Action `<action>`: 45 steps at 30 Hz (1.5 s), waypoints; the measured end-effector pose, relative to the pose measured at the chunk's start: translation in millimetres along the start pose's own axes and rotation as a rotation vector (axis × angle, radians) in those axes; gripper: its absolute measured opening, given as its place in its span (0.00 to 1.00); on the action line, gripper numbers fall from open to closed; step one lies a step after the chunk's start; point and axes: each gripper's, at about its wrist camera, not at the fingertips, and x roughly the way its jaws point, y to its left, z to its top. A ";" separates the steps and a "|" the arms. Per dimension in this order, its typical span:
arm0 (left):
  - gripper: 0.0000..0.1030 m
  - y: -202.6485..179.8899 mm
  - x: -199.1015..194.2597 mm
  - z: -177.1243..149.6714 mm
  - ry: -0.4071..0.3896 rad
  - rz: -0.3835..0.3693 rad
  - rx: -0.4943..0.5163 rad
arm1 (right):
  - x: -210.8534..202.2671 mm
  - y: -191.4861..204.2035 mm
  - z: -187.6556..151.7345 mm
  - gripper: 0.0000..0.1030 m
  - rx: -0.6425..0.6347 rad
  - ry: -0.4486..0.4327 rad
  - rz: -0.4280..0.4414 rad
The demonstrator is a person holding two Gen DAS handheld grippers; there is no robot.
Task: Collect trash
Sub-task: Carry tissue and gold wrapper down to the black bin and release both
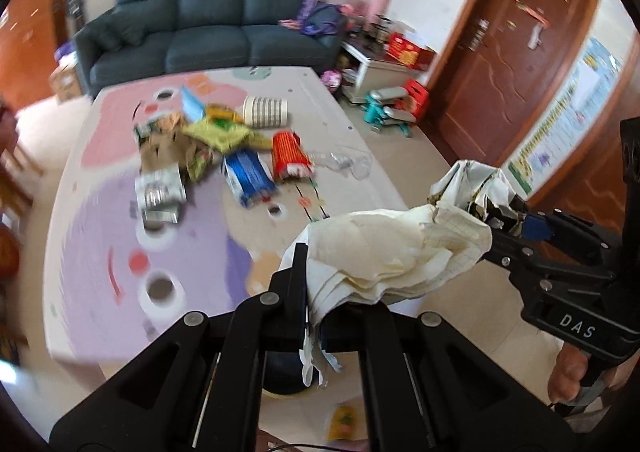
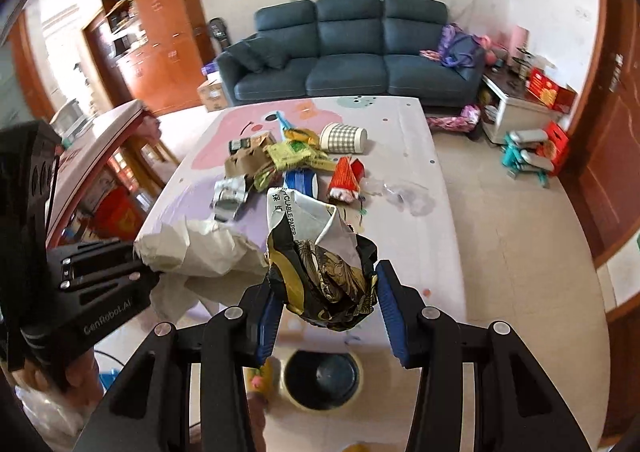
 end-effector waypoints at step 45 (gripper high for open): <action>0.76 94.5 390.6 -357.6 0.277 0.277 -0.081 | 439.1 -54.4 -406.2 0.73 0.255 0.289 -0.039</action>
